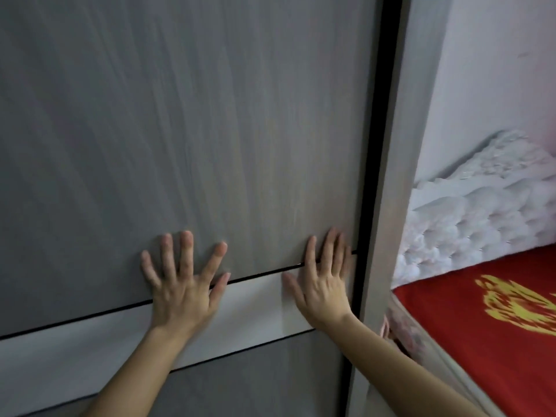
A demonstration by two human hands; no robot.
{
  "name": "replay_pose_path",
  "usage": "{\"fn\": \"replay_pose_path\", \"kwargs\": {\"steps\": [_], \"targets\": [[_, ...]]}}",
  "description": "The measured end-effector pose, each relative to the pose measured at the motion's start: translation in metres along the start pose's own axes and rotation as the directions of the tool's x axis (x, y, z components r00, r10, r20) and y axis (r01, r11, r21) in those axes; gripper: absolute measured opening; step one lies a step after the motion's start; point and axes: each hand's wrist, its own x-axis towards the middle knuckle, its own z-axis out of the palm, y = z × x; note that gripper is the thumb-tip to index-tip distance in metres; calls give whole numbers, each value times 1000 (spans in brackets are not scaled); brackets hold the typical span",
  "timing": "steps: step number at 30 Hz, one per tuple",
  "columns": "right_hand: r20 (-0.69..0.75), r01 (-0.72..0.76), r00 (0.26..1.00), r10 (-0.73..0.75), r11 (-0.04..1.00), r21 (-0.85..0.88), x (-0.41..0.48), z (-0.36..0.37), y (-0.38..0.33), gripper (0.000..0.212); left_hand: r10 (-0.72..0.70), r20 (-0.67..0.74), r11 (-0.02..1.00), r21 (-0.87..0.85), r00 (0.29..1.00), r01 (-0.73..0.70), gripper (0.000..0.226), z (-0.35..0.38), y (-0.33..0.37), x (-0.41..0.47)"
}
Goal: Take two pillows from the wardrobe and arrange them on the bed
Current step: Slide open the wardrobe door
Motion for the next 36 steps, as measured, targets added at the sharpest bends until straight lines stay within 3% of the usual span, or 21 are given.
{"fn": "replay_pose_path", "kwargs": {"steps": [6,11,15,20,23,25,27,29,36], "targets": [[-136,101,986,-93,993,55,6,26,3,71,22,-51,999,32,998,-21,73,11,-5,-3],[-158,118,982,-106,990,75,3,28,-6,72,47,-67,998,34,997,-45,73,10,-14,-6],[-123,102,988,-89,989,105,-1,24,-24,81,51,-70,998,46,996,-48,73,8,-31,-13],[-135,81,989,-66,991,106,-8,10,-50,77,41,-50,998,49,998,-39,72,3,-67,-26],[-159,-18,986,42,988,153,-3,-3,-61,80,31,-18,998,54,999,-30,72,-6,-93,-36],[-112,-119,981,157,950,287,5,-14,-69,84,21,11,998,60,1000,-21,74,-13,-113,-43],[23,-177,982,187,872,457,12,-26,-76,86,10,39,998,64,999,-13,77,-20,-134,-50],[171,-205,976,132,816,540,12,-35,-88,86,-6,71,997,71,997,1,79,-26,-155,-59],[378,-268,926,-7,694,668,-17,-20,-154,82,-159,271,986,99,949,137,70,-73,-217,-94]]}}
